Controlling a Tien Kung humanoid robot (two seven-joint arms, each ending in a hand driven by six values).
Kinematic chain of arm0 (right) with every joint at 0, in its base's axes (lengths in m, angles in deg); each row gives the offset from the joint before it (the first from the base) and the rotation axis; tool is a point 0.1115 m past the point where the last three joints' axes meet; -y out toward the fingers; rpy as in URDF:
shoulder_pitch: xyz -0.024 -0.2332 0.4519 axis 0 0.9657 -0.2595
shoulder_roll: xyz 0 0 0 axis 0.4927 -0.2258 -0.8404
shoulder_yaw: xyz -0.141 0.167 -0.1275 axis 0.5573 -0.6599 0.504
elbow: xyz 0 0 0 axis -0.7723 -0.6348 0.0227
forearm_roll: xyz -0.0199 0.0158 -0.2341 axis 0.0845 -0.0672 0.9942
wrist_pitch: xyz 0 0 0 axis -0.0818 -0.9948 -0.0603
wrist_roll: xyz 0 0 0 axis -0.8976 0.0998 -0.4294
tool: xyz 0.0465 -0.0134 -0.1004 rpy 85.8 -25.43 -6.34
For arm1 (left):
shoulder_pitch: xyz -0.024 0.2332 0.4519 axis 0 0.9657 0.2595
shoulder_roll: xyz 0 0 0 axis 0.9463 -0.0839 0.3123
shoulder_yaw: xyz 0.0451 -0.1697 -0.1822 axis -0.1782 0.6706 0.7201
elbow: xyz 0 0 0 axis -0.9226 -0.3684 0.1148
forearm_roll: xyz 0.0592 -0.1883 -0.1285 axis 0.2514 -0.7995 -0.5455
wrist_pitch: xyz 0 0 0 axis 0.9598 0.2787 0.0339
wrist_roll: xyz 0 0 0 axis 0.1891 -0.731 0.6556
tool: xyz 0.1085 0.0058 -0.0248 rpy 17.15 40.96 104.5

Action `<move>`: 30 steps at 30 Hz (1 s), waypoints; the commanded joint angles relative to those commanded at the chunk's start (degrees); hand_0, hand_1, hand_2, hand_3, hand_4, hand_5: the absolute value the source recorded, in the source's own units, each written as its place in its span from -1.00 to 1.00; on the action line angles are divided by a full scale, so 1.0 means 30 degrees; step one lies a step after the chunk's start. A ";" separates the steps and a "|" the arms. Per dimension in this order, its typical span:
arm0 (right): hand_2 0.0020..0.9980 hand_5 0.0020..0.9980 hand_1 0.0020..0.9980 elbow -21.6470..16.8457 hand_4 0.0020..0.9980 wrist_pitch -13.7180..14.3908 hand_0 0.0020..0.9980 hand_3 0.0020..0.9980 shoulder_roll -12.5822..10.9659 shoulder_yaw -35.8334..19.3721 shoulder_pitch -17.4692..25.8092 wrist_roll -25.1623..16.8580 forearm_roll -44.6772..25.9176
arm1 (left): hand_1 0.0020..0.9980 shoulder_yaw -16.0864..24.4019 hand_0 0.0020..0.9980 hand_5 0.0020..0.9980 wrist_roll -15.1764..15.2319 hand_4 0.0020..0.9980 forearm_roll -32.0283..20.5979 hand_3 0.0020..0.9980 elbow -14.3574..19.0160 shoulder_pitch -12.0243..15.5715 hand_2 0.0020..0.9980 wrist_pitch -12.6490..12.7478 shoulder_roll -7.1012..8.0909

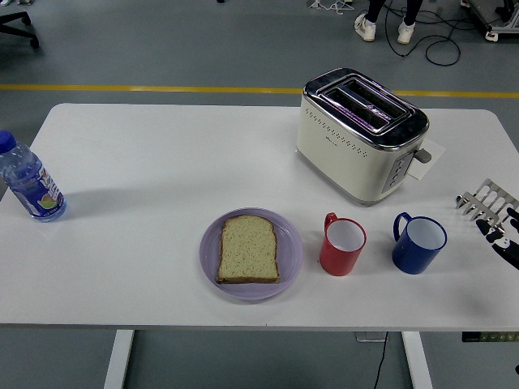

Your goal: Pick up the cup,pour liquid into bread,place the cup on the desk

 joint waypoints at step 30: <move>1.00 -0.64 0.83 0.4141 0.99 0.2835 1.00 1.00 0.1294 0.4877 -0.2245 -0.0939 0.0505 | 0.29 -0.0434 0.27 0.71 -0.0004 -0.52 -0.0246 0.01 -0.0016 0.0318 0.31 0.0006 -0.0086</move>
